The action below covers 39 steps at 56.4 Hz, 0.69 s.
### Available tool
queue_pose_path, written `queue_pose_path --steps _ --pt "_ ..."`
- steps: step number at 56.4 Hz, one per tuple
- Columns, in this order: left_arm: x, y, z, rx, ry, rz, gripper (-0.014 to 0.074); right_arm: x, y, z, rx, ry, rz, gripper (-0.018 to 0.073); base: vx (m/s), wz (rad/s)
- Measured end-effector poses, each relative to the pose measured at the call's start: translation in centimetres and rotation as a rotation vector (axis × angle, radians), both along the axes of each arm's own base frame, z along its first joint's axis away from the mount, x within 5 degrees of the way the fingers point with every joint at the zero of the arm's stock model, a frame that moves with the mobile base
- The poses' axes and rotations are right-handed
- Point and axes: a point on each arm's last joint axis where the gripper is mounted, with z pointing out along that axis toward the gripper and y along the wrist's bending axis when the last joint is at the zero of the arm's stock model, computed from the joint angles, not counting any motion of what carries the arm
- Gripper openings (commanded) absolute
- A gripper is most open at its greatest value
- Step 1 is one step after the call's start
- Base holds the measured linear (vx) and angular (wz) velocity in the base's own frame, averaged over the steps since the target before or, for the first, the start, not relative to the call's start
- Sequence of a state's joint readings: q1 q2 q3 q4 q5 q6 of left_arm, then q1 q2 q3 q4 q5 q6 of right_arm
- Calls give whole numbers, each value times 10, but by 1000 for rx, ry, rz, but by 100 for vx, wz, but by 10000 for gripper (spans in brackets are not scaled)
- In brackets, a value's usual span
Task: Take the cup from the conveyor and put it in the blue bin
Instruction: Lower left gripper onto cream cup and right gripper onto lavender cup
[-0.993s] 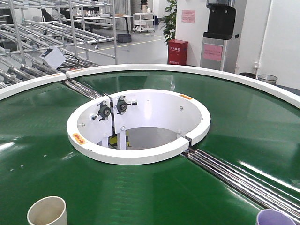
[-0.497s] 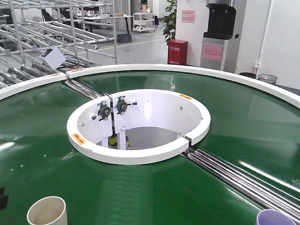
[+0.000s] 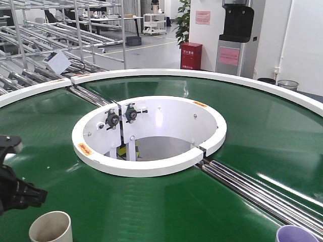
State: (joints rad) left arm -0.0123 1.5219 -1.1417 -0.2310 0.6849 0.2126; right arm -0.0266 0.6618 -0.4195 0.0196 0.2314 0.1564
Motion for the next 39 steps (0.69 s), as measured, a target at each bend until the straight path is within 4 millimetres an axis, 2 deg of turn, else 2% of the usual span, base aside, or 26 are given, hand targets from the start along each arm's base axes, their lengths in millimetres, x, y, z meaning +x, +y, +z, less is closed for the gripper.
queue_pose_path --steps 10,30,39 --pt "11 -1 -23 6 66 -28 460 0 0 0 -1 -2 0 487 0 0" --pt "24 -1 -58 8 159 -32 460 0 0 0 0 -2 0 487 0 0" --pt "28 -1 -72 9 198 -32 439 6 0 13 24 106 -7 487 0 0"
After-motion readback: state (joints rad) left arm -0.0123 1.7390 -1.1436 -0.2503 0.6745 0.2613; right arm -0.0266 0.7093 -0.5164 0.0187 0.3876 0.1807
